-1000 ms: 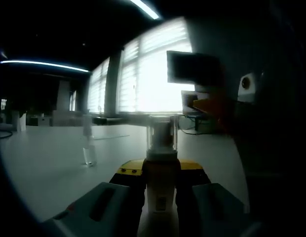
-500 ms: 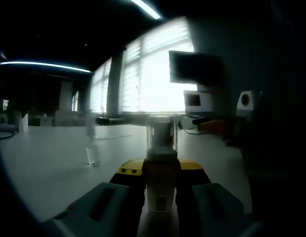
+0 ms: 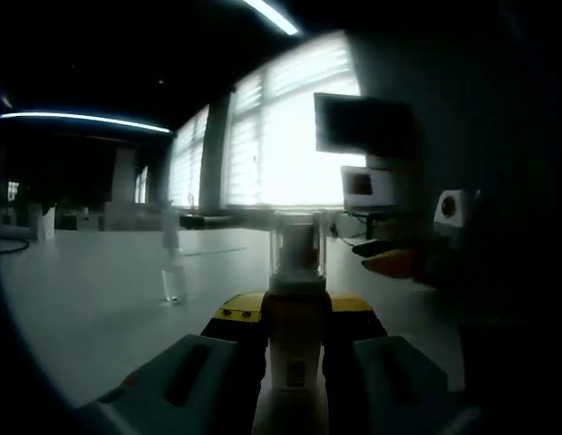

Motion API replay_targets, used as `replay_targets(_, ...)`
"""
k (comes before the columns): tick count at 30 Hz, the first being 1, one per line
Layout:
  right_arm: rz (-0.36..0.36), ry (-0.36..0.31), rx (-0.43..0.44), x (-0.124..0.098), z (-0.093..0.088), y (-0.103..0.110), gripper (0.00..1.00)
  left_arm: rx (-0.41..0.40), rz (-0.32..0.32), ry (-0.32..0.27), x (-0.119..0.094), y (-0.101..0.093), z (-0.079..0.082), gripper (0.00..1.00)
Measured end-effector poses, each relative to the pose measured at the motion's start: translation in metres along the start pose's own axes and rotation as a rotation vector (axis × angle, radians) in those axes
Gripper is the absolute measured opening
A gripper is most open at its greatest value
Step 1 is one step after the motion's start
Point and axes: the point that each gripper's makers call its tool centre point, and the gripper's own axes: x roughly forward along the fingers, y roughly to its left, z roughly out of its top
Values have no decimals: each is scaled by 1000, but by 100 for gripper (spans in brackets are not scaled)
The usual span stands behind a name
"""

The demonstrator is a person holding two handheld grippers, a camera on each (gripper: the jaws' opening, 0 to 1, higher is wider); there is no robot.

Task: Clamp pump bottle remove cover press pump head put on cover

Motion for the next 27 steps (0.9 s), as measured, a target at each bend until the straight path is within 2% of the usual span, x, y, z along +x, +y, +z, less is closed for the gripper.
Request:
replay_targets(16,-12,-20,24,-1,1,-6,25,12,12,5,0,3,1,13)
replay_targets(21,-11,-19,26,-1,2,-4,25,-44,11,-29,-1,5,10,13)
replay_targets(27,-11,-21,35,-1,2,-4,24,-94,27,-42,2,13,15,13)
